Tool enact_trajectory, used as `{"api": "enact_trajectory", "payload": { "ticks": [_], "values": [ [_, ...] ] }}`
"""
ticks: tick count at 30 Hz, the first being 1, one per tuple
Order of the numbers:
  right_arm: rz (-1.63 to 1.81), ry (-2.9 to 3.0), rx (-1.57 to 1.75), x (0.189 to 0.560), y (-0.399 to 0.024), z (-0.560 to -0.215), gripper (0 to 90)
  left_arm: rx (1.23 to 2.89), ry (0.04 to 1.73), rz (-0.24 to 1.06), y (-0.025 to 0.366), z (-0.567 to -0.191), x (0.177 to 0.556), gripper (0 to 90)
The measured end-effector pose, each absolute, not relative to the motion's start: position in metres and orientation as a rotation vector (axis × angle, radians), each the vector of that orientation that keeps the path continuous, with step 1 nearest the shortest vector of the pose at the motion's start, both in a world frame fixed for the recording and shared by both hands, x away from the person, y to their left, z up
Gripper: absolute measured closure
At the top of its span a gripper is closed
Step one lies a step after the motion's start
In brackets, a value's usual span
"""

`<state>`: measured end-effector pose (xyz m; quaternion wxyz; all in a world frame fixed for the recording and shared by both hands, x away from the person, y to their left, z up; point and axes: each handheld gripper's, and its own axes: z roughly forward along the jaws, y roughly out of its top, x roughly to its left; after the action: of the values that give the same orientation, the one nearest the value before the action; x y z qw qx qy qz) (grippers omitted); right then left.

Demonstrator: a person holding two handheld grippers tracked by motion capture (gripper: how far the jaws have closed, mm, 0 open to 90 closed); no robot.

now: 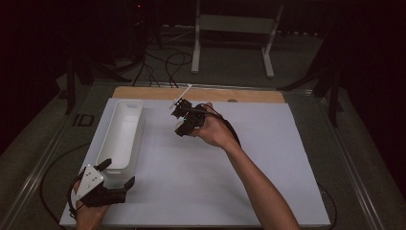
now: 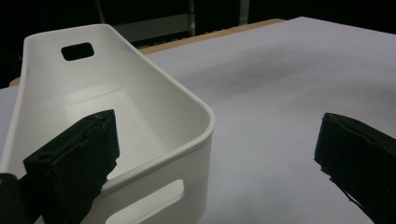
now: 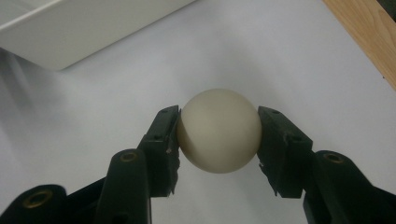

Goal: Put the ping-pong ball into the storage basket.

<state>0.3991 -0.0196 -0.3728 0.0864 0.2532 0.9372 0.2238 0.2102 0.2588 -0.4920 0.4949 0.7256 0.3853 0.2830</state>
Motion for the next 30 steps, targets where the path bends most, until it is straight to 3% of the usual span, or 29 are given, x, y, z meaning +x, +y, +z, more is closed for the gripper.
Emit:
{"api": "enact_trajectory", "payload": {
  "ticks": [30],
  "values": [
    [0.686, 2.785, 0.719, 0.398, -0.001, -0.362, 50.9, 1.759, 0.932, 0.685, 0.259, -0.492, 0.21, 0.3]
  ]
}}
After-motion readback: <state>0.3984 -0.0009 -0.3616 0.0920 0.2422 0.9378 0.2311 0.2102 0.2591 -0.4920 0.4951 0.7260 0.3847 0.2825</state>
